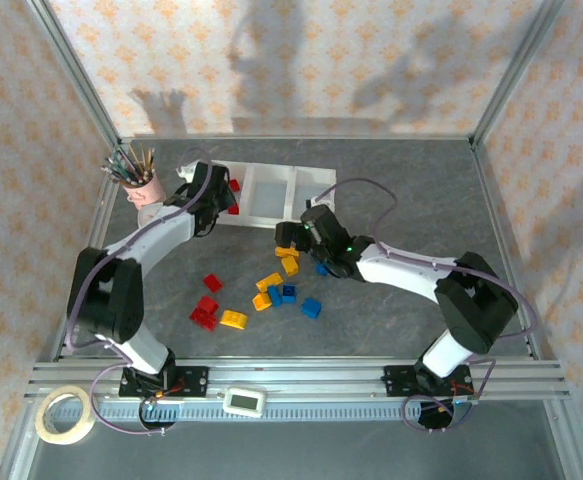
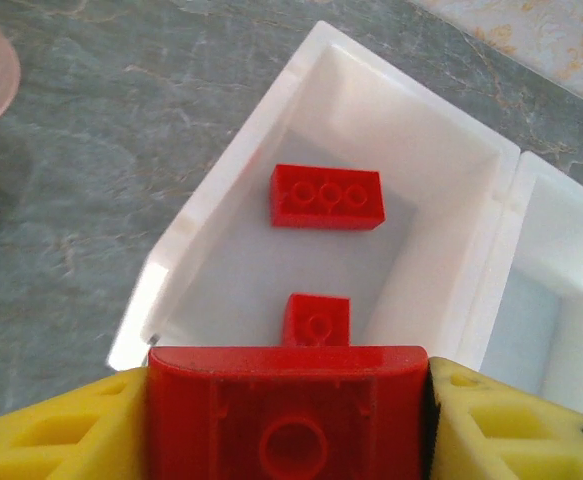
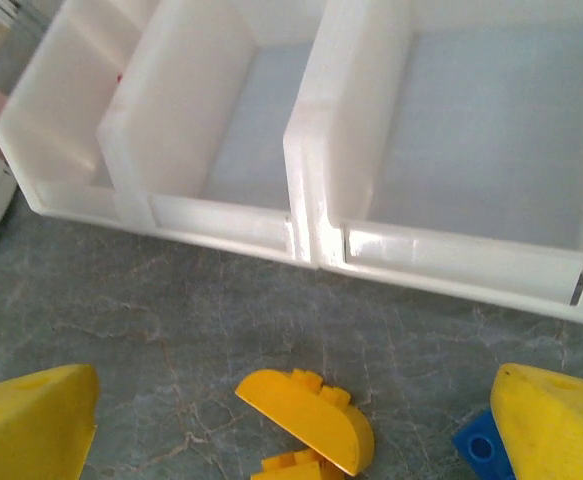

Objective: Sort the legos into containers by color
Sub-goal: Place the lego in the container, then pick up the lego from the middle-left of the table.

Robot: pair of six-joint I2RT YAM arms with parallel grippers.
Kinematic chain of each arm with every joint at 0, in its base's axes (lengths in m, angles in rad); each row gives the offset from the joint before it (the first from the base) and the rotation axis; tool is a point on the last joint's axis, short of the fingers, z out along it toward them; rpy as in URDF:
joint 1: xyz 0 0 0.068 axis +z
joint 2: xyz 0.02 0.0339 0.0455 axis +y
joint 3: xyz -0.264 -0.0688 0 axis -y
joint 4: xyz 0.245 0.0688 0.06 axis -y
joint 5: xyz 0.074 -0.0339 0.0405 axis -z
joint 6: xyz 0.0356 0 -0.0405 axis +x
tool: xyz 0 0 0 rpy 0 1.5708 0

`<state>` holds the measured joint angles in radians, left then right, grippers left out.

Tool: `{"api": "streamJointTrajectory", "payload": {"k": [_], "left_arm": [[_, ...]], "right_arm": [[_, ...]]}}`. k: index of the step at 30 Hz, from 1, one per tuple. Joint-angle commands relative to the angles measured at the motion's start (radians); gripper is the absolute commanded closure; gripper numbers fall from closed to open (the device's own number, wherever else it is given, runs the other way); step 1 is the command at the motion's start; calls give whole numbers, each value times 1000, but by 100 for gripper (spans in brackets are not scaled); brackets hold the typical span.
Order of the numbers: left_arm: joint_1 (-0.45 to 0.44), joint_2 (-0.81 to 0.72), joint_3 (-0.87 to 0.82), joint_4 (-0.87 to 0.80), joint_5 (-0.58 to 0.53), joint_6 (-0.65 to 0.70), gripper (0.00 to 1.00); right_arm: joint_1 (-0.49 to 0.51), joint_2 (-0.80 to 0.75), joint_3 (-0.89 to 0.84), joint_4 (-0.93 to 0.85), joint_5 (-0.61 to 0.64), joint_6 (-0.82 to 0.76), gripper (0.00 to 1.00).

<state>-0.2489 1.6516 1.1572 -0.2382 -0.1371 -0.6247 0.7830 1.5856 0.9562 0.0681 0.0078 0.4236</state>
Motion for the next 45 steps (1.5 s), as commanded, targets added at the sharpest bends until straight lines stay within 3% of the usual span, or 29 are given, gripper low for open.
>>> {"api": "streamJointTrajectory", "payload": {"k": [1, 9, 14, 18, 31, 45], "left_arm": [[7, 95, 103, 8, -8, 21, 42], [34, 283, 288, -48, -23, 20, 28], [34, 263, 291, -40, -25, 31, 17], [33, 197, 281, -61, -23, 33, 17], [18, -193, -118, -28, 81, 85, 17], [-60, -471, -454, -178, 66, -3, 12]], "right_arm": [[-7, -31, 37, 29, 35, -25, 0], [-7, -42, 53, -3, 44, -43, 0], [-7, -56, 57, -11, 37, -52, 0], [-7, -55, 83, -45, 17, -53, 0], [50, -68, 34, -130, -22, -68, 0], [200, -21, -118, 48, -31, 3, 0]]}}
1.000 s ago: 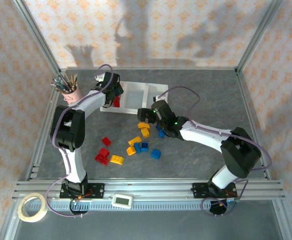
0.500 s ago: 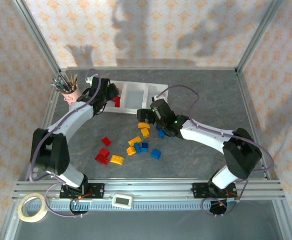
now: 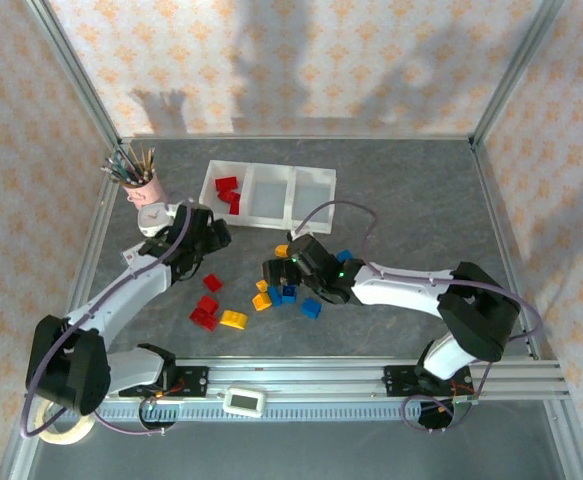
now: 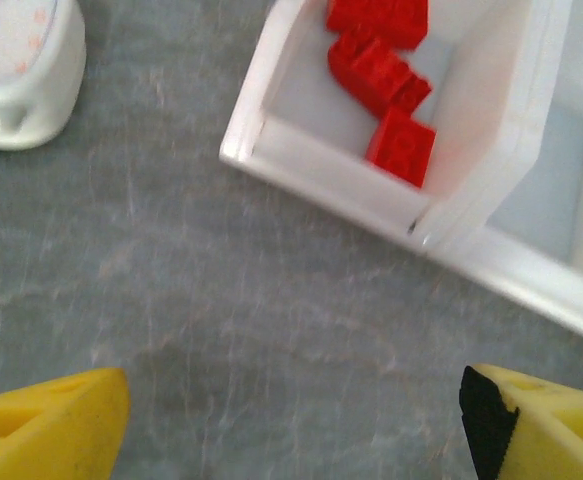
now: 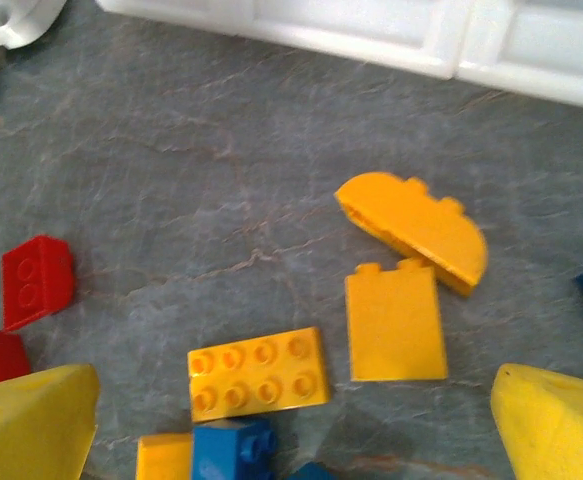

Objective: Sort the legos into containers by color
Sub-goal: Pick up the lego from the middle-left of the table.

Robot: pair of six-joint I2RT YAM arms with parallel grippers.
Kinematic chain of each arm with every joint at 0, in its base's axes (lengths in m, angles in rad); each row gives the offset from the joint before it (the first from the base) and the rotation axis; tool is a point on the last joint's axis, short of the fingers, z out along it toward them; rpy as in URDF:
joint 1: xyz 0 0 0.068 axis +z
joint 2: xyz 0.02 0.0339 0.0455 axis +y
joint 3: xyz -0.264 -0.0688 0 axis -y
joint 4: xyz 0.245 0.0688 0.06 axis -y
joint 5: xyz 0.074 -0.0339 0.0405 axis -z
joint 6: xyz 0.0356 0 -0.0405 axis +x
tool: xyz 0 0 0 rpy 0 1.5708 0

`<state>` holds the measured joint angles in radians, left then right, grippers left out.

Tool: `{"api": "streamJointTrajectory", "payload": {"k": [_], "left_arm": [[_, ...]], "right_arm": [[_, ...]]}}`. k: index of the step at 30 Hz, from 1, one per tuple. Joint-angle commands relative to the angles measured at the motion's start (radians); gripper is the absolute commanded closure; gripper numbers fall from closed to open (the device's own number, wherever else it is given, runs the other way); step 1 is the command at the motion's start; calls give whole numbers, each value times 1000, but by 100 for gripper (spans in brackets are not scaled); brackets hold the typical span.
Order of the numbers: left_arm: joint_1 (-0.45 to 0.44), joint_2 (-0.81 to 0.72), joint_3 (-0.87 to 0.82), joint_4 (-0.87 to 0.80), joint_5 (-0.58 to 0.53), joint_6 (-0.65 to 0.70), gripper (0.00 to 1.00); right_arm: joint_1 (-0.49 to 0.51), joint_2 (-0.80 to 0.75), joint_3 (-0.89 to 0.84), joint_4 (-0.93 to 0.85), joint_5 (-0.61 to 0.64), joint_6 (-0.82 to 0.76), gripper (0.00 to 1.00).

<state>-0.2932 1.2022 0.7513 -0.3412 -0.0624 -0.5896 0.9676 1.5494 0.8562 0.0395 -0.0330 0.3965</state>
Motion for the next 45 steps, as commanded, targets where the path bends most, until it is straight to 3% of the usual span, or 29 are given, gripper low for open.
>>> {"api": "streamJointTrajectory", "payload": {"k": [1, 11, 19, 31, 45], "left_arm": [[-22, -24, -61, -87, -18, -46, 12], [-97, 14, -165, -86, 6, -106, 13], [-148, 104, -163, -61, -22, -119, 22], [-154, 168, -159, 18, -17, -104, 46], [-161, 173, -161, 16, -4, -71, 84]], "right_arm": [[17, 20, -23, 85, 9, 35, 0], [19, 32, -53, 105, 38, 46, 0], [18, 48, -45, 102, 50, 46, 0], [19, 52, -45, 110, 58, 46, 0], [17, 49, -49, 117, 81, 42, 0]]}}
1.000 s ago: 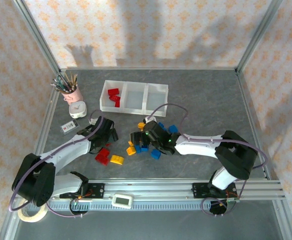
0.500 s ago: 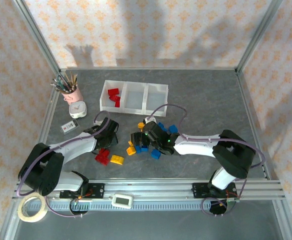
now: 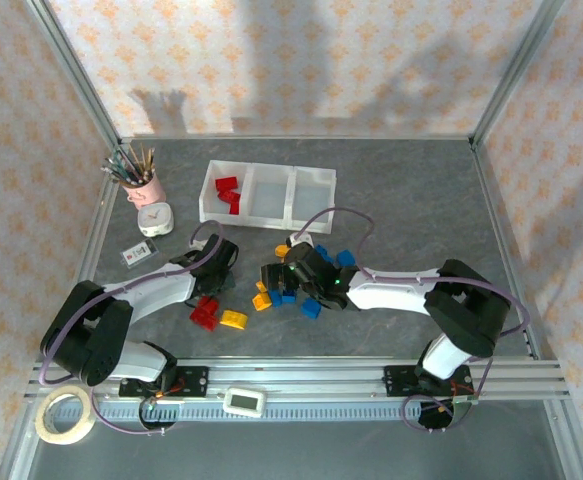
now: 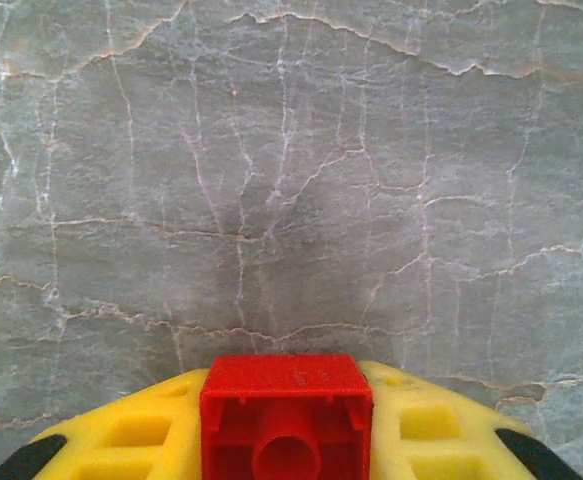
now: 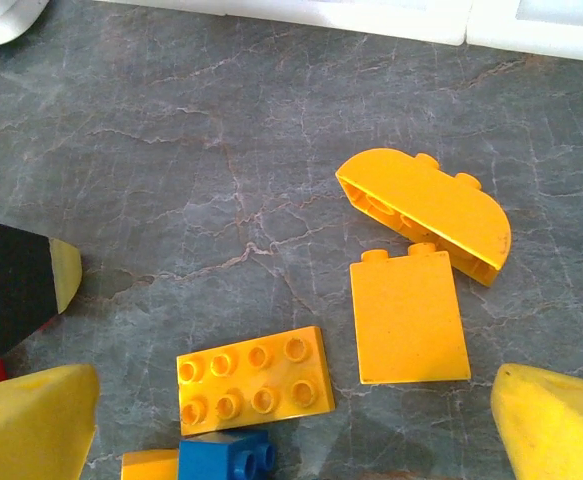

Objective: Sort the legos into containers by color
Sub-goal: Pick up the lego from the middle-left of the table.

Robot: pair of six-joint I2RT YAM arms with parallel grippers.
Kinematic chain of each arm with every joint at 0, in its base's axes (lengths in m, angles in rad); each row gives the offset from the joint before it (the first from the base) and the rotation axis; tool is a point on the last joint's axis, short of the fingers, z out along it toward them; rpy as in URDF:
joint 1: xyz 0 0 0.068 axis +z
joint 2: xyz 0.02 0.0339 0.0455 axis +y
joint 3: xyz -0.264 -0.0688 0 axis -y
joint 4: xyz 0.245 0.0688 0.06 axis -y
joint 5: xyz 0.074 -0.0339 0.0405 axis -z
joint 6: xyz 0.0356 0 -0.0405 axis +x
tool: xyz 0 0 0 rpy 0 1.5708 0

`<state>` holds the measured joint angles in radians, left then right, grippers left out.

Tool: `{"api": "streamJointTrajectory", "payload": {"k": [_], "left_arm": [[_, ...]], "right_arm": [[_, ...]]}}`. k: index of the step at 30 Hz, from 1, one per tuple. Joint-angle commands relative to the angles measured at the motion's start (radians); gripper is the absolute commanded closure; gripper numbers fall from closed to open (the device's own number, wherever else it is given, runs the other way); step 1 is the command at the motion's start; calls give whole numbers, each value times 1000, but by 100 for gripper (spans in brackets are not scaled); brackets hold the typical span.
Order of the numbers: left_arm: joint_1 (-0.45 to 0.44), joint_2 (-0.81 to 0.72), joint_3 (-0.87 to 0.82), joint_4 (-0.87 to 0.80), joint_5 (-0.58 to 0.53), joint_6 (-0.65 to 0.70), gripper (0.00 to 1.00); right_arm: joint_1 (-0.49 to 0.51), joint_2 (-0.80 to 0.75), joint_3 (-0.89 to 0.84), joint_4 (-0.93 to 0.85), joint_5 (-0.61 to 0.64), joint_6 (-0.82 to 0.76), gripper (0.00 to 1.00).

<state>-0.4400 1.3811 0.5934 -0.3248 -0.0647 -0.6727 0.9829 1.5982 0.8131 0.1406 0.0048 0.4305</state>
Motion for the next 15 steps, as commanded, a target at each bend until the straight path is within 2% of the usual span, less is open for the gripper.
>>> {"api": "streamJointTrajectory", "payload": {"k": [1, 6, 15], "left_arm": [[-17, -12, -7, 4, 1, 12, 85], [-18, -56, 8, -3, -6, 14, 93], [-4, -109, 155, -18, -71, 64, 95]], "right_arm": [[3, -2, -4, 15, 46, 10, 0], [2, -26, -6, 14, 49, 21, 0], [-51, -101, 7, -26, 52, 19, 0]]}}
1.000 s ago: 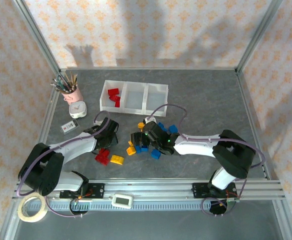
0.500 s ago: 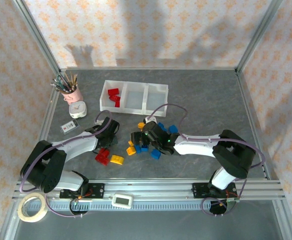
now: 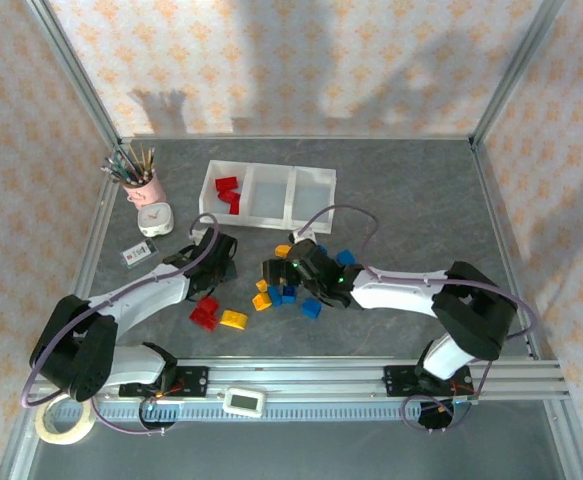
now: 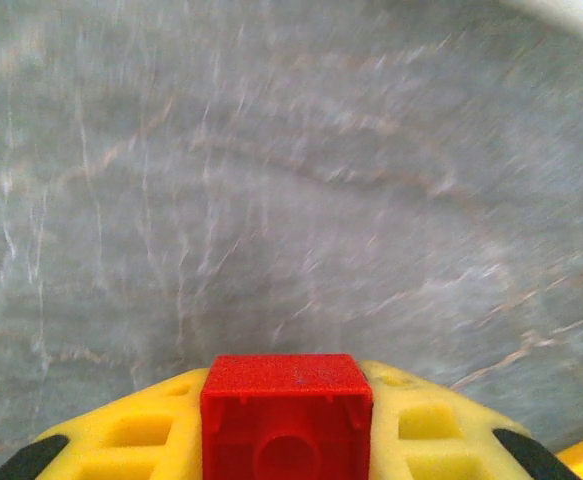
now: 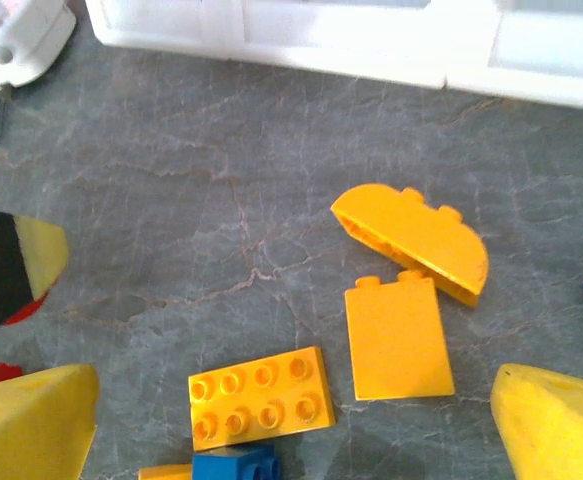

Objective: Sort the legos into containers by color
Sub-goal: Pick up the lego from the middle-left of the table, then place the lego in the container.

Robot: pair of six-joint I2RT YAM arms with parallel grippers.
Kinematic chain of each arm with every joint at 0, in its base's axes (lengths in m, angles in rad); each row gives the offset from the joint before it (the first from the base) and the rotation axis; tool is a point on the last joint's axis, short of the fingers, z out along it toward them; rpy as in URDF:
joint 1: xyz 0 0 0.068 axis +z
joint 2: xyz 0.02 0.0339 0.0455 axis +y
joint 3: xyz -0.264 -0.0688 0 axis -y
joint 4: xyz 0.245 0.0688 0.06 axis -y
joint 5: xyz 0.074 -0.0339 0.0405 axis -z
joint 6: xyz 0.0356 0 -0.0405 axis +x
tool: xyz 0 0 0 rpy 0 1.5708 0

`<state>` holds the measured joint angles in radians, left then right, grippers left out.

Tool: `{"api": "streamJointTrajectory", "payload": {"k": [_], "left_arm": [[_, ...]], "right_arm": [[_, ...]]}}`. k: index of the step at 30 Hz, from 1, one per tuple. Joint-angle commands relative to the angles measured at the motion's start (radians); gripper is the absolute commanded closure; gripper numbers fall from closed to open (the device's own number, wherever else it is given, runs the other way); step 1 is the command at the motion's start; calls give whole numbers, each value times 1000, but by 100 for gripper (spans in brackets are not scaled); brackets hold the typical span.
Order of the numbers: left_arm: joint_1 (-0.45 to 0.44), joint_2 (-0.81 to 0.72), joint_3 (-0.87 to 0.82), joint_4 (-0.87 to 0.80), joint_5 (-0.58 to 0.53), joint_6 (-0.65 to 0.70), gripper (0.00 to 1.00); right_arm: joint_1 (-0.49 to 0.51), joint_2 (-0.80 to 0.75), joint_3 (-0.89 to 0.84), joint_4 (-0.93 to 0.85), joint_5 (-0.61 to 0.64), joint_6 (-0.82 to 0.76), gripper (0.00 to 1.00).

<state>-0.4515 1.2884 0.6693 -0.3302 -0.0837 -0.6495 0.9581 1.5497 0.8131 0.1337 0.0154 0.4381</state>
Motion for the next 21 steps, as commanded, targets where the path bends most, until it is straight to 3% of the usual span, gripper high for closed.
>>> {"api": "streamJointTrajectory", "payload": {"k": [1, 10, 21], "left_arm": [[12, -11, 106, -13, -56, 51, 95], [134, 117, 341, 40, -37, 142, 95], [207, 437, 662, 99, -41, 185, 95]], "right_arm": [[-36, -63, 8, -22, 43, 12, 0], [-122, -88, 45, -62, 55, -12, 0], [-167, -8, 152, -78, 37, -65, 0]]}}
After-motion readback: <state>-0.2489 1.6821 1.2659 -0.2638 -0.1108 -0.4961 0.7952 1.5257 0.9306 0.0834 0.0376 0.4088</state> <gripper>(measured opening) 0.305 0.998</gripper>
